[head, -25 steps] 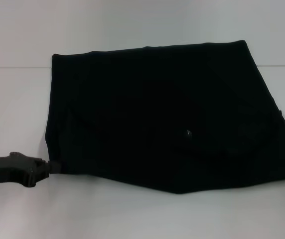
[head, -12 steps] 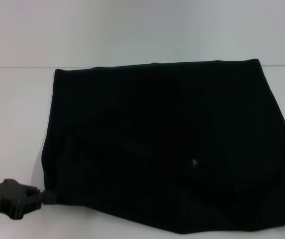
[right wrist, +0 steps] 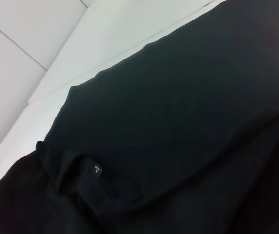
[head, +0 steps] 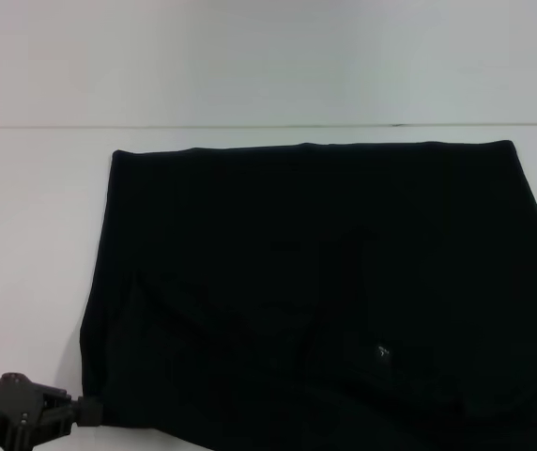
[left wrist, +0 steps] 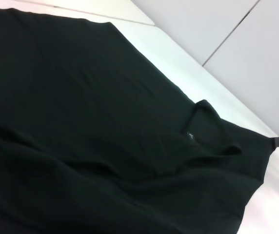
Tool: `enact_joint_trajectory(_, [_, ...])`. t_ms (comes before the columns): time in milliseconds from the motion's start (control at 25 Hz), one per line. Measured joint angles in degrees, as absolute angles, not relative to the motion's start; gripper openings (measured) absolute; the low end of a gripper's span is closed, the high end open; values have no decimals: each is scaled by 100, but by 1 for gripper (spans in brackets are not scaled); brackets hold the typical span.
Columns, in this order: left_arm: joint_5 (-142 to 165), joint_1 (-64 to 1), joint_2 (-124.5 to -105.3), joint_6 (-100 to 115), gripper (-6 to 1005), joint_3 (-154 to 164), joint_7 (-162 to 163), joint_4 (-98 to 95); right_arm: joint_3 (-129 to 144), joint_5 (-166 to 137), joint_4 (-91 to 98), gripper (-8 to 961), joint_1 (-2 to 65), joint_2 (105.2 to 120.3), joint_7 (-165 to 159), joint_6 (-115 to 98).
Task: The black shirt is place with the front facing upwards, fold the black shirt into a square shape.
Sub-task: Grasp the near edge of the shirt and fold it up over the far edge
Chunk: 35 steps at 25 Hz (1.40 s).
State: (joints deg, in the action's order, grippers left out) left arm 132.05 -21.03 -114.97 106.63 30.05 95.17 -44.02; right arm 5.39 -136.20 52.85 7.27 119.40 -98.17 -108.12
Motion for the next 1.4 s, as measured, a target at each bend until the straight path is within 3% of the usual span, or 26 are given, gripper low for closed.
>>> enact_joint_trajectory(200, [13187, -2133, -11495, 10632, 1, 3005, 9516, -4313, 520, -13632, 5284, 22, 793, 11933, -9794, -10837])
enact_joint_trajectory(480, [13150, -2480, -11495, 10488, 0, 2627, 9629, -4278, 454, -13614, 5287, 20, 1344, 11800, -10044, -10716])
enact_joint_trajectory(720, [13148, -3293, -11476, 9503, 0, 2225, 9942, -4071, 462, -13569, 5114, 20, 2206, 11495, -10463, -10168])
enact_joint_trajectory(920, [13153, -4113, -11328, 7983, 1, 2236, 10298, -3438, 662, -13598, 4264, 20, 3121, 11046, -10691, -9023])
enact_joint_trajectory(1080, [13167, -4625, -11377, 6460, 1, 2260, 10457, -3093, 1116, -13599, 3319, 20, 3795, 10734, -10732, -7433])
enact_joint_trajectory(1200, [13180, -4935, -11512, 5205, 1, 2324, 10469, -2828, 1552, -13602, 2857, 20, 4207, 10688, -10750, -6313])
enact_joint_trajectory(1400, [13167, -5206, -11765, 3752, 1, 2565, 10428, -2654, 2299, -13606, 2483, 19, 4731, 10835, -10898, -4773])
